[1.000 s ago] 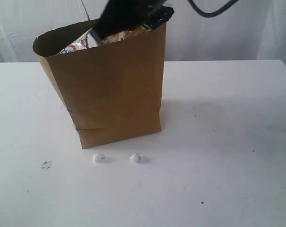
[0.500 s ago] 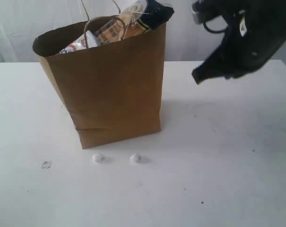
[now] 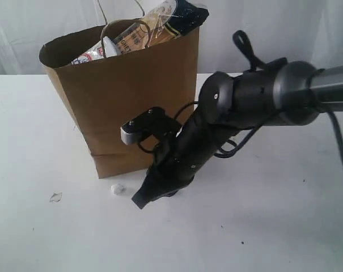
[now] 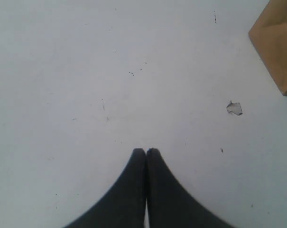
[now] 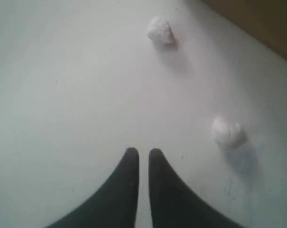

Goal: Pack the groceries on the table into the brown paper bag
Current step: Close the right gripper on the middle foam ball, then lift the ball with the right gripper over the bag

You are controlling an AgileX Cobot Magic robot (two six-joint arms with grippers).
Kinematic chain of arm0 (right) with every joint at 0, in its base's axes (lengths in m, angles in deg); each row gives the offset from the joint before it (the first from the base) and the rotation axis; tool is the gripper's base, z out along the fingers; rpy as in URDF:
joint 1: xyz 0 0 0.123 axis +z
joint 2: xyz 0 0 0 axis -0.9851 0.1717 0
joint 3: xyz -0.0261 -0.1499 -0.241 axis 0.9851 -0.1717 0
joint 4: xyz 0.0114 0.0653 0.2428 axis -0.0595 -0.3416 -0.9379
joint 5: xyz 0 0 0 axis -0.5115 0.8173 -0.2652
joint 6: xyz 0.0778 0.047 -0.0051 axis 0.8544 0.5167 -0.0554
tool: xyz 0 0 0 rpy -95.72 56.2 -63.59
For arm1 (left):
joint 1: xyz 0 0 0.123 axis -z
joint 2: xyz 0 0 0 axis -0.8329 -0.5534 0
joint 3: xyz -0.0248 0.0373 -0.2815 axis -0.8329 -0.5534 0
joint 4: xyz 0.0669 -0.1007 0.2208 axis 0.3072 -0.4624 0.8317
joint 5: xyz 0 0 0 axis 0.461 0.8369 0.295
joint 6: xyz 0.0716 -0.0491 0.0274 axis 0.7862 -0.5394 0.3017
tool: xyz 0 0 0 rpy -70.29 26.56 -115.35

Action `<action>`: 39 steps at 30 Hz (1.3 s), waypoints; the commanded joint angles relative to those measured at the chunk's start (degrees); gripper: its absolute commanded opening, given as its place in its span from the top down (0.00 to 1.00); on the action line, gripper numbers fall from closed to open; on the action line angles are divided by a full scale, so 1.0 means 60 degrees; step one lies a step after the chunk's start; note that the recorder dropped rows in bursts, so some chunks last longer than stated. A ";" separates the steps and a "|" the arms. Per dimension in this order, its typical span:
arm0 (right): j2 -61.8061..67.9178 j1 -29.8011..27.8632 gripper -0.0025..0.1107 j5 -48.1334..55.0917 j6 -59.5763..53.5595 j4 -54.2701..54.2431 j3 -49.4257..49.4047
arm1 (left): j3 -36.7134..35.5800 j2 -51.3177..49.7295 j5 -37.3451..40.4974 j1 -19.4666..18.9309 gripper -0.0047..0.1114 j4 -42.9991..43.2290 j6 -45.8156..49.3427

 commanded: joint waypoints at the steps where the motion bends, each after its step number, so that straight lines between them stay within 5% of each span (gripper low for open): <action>1: 0.0495 0.0110 0.78 -0.0759 -0.0218 0.0163 0.0475 | -0.0141 0.0035 0.0236 0.0049 0.96 -0.0076 -0.0053; 6: 0.0853 0.0110 0.66 -0.1994 0.0316 0.1077 0.0562 | -0.0141 0.0035 0.0236 0.0049 0.96 -0.0076 -0.0053; 19: 0.1440 0.0110 0.67 -0.1592 0.1134 0.2338 0.0562 | -0.0141 0.0035 0.0236 0.0049 0.96 -0.0076 -0.0053; 26: 0.1159 0.0110 0.94 -0.1498 0.1134 0.2301 0.0562 | -0.0141 0.0035 0.0236 0.0049 0.96 -0.0076 -0.0053; 33: -0.0038 0.0110 0.98 0.1275 0.1134 0.2035 0.0916 | -0.0141 0.0035 0.0236 0.0049 0.96 -0.0076 -0.0053; 39: -0.1437 0.0110 0.98 0.3651 0.0536 -0.0123 0.1184 | -0.0141 0.0035 0.0236 0.0049 0.96 -0.0076 -0.0053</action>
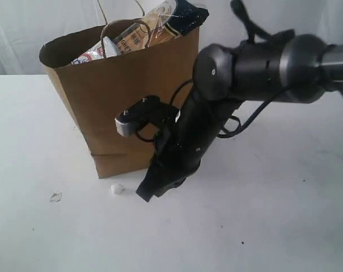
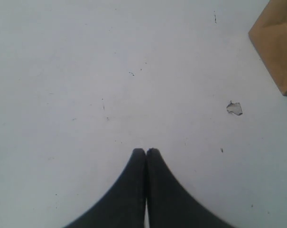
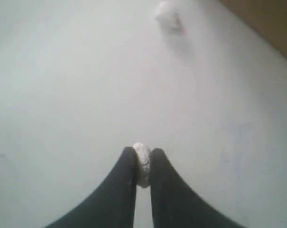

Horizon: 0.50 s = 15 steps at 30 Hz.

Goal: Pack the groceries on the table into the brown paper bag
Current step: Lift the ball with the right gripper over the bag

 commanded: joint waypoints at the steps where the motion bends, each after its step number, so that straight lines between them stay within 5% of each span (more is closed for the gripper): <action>1: -0.1034 -0.0011 0.98 0.1643 -0.0883 -0.2073 0.0223 | -0.0141 0.0035 0.0236 0.0049 0.96 -0.0076 -0.0053; 10: -0.1824 0.0307 0.98 0.2642 -0.4811 -0.9739 0.0804 | -0.0141 0.0035 0.0236 0.0049 0.96 -0.0076 -0.0053; 15: -0.1824 0.0468 0.98 0.0420 -0.7998 -1.1159 0.1550 | -0.0141 0.0035 0.0236 0.0049 0.96 -0.0076 -0.0053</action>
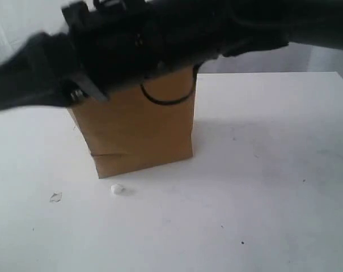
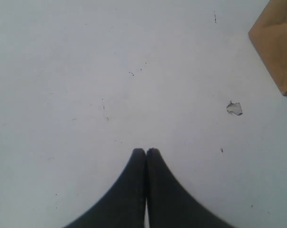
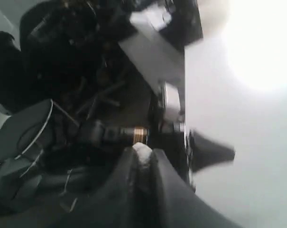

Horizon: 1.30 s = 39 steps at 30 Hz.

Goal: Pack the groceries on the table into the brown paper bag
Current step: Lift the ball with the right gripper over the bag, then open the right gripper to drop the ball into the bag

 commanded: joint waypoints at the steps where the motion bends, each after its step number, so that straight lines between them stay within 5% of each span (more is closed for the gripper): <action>1: -0.0084 0.0056 0.98 -0.2900 -0.2905 -0.1407 0.0619 | -0.0141 0.0035 0.0236 0.0049 0.96 -0.0076 -0.0053; 8: 0.0637 0.0056 0.98 -1.0820 -0.3915 -0.1766 0.0746 | -0.0141 0.0035 0.0236 0.0049 0.96 -0.0076 -0.0053; 13: 0.1246 0.0056 0.95 -1.1057 -0.3915 -0.1730 0.0746 | -0.0141 0.0035 0.0236 0.0049 0.96 -0.0076 -0.0053; 21: 0.1127 0.0056 0.72 -1.1559 -0.3915 -0.1730 0.0746 | -0.0141 0.0035 0.0236 0.0049 0.96 -0.0076 -0.0053; 30: -0.0492 0.0056 0.82 -1.1867 -0.4220 -0.1730 0.0256 | -0.0141 0.0035 0.0236 0.0049 0.96 -0.0076 -0.0053; 33: -0.1059 0.0056 0.98 -1.3640 -0.5268 -0.1878 -0.0637 | -0.0141 0.0035 0.0236 0.0049 0.96 -0.0076 -0.0053; 39: -0.1513 0.0056 0.98 -1.9831 -0.9439 -0.2904 -0.2617 | -0.0141 0.0035 0.0236 0.0049 0.96 -0.0076 -0.0053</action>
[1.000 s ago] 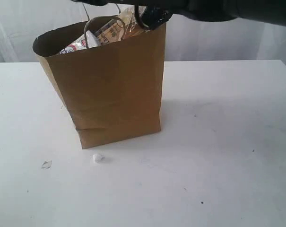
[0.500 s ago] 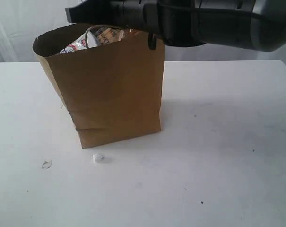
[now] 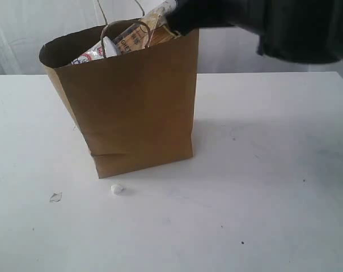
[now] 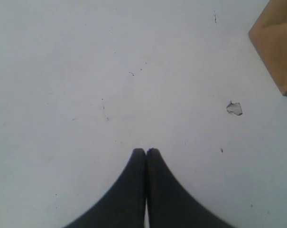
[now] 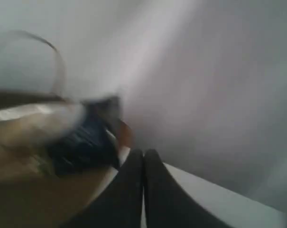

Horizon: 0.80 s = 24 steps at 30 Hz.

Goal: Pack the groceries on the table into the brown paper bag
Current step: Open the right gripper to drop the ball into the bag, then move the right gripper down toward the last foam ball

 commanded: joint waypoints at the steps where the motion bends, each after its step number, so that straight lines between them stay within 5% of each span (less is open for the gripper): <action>1: -0.0127 -0.0119 0.98 -0.4778 -0.2132 -0.0343 -0.1268 | -0.0141 0.0035 0.0236 0.0049 0.96 -0.0076 -0.0053; 4: -0.0127 -0.0433 0.98 -0.6372 -0.2132 -0.0343 -0.2312 | -0.0141 0.0035 0.0236 0.0049 0.96 -0.0076 -0.0053; 9: -0.0677 -0.0511 0.98 -0.4962 -0.0229 -0.0343 -0.3332 | -0.0141 0.0035 0.0236 0.0049 0.96 -0.0076 -0.0053; 11: -0.1183 -0.0617 0.98 -0.3144 0.2263 -0.0343 -0.3471 | -0.0141 0.0035 0.0236 0.0049 0.96 -0.0076 -0.0053; 14: -0.1875 -0.1303 0.98 -0.0388 0.8532 0.0402 -0.3773 | -0.0141 0.0035 0.0236 0.0049 0.96 -0.0076 -0.0053; 17: -0.2139 -0.2051 0.98 0.1552 1.5998 0.5339 -0.4119 | -0.0141 0.0035 0.0236 0.0049 0.96 -0.0076 -0.0053; 21: -0.2217 -0.2831 0.98 0.1908 2.5858 1.7273 -0.4214 | -0.0141 0.0035 0.0236 0.0049 0.96 -0.0076 -0.0053; 24: -0.2217 -0.3371 0.98 0.1142 3.2180 2.3891 -0.4198 | -0.0141 0.0035 0.0236 0.0049 0.96 -0.0076 -0.0053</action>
